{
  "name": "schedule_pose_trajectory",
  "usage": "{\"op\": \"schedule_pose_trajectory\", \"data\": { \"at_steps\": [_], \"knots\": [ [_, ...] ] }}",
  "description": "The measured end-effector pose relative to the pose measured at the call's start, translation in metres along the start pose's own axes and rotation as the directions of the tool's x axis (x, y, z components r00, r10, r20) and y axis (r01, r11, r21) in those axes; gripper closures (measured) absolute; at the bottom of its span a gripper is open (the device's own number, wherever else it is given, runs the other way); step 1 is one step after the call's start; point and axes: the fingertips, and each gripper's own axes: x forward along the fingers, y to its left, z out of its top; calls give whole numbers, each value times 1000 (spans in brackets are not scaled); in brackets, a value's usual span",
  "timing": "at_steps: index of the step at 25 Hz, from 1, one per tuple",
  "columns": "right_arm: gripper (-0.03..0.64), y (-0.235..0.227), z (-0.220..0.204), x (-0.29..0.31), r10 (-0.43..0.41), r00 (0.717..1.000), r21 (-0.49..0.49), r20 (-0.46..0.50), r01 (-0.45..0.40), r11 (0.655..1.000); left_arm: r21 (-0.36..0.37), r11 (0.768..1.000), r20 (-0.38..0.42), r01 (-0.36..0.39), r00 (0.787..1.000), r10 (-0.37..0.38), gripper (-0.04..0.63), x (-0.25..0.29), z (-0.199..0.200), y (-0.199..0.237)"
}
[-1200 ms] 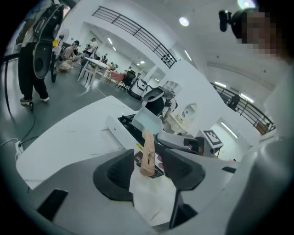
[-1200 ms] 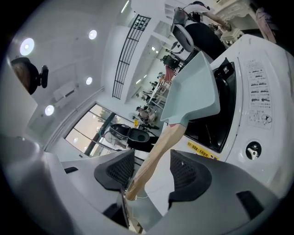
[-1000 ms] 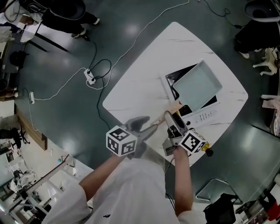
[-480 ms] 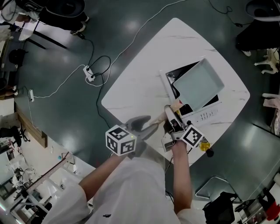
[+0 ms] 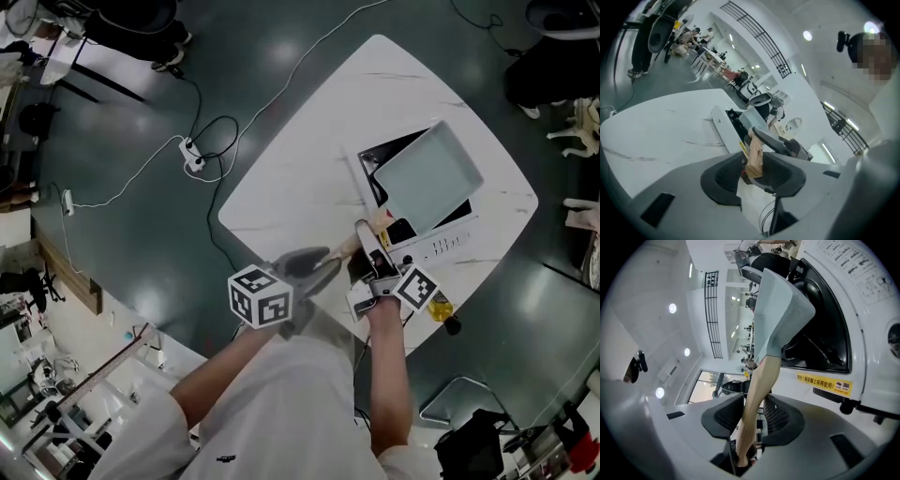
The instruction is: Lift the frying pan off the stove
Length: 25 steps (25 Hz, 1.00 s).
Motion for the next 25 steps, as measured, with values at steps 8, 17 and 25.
{"op": "schedule_pose_trajectory", "data": {
  "at_steps": [8, 17, 25],
  "knots": [
    [500, 3, 0, -2, 39, 999, -1, -13, -39, 999, -86, 993, 1, 76, 997, -76, 499, 4, -4, -9],
    [503, 6, -6, -2, 68, 997, 20, -20, -68, 997, -36, 998, -7, 46, 999, -46, 500, -1, -6, -10],
    [500, 18, -25, -17, 72, 997, 16, -37, -72, 997, 16, 999, -30, 36, 999, -36, 500, -21, -17, -22]
  ]
}}
